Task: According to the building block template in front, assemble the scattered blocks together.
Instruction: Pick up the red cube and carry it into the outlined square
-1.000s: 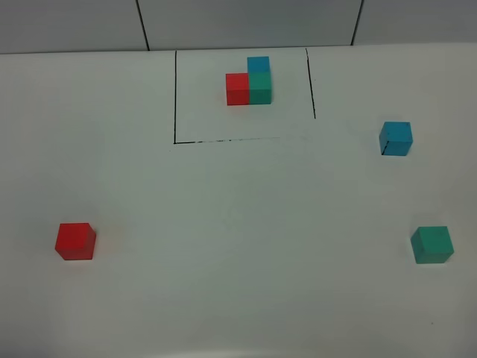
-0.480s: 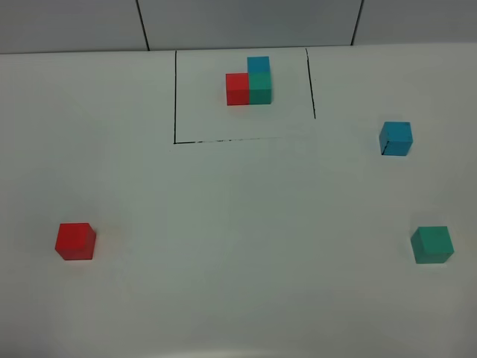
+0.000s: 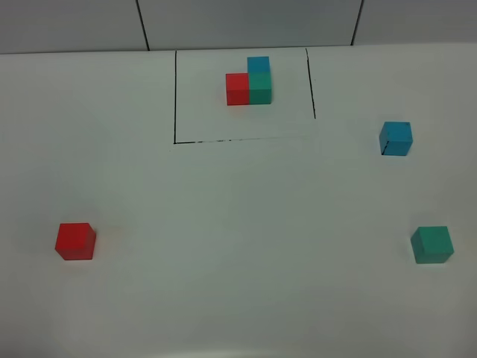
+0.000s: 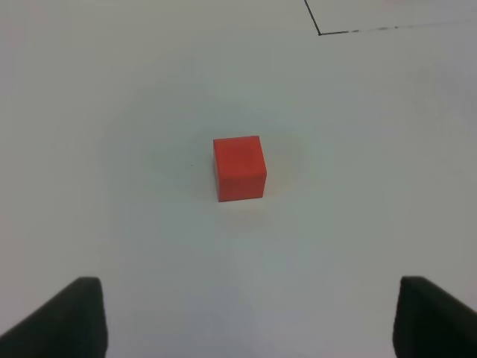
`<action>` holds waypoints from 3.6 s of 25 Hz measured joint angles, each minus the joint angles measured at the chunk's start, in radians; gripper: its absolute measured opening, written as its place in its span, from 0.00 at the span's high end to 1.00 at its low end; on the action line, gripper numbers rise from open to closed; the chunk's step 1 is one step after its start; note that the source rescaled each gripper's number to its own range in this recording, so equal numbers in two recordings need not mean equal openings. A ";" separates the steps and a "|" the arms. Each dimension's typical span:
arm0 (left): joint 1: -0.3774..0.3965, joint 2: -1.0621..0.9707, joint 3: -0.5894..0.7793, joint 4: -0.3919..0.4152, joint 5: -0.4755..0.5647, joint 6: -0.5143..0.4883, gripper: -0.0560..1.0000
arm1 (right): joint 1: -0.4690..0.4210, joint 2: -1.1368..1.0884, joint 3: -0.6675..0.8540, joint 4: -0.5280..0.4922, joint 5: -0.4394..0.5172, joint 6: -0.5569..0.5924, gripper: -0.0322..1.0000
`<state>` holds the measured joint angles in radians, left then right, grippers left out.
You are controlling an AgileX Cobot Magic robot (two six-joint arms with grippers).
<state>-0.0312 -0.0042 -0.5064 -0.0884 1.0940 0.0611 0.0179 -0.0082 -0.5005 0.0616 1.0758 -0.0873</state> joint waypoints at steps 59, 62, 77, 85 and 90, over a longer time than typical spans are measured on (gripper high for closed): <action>-0.041 1.442 -0.379 0.002 -0.205 -0.052 0.07 | 0.000 0.000 0.000 0.000 0.001 0.001 0.00; -0.041 1.475 -0.379 0.016 -0.214 -0.067 0.07 | 0.000 0.000 0.000 0.000 0.001 0.001 0.00; -0.041 1.494 -0.370 -0.001 -0.296 -0.075 0.07 | 0.000 0.000 0.000 0.001 0.001 0.001 0.06; -0.041 1.583 -0.358 -0.006 -0.361 -0.102 0.07 | 0.000 0.000 0.000 0.001 0.001 0.001 0.09; -0.041 1.648 -0.358 -0.028 -0.400 -0.104 0.07 | 0.000 0.000 0.000 0.001 0.001 0.001 0.10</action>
<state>-0.0724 1.6442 -0.8648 -0.1168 0.6940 -0.0424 0.0179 -0.0082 -0.5005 0.0624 1.0767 -0.0866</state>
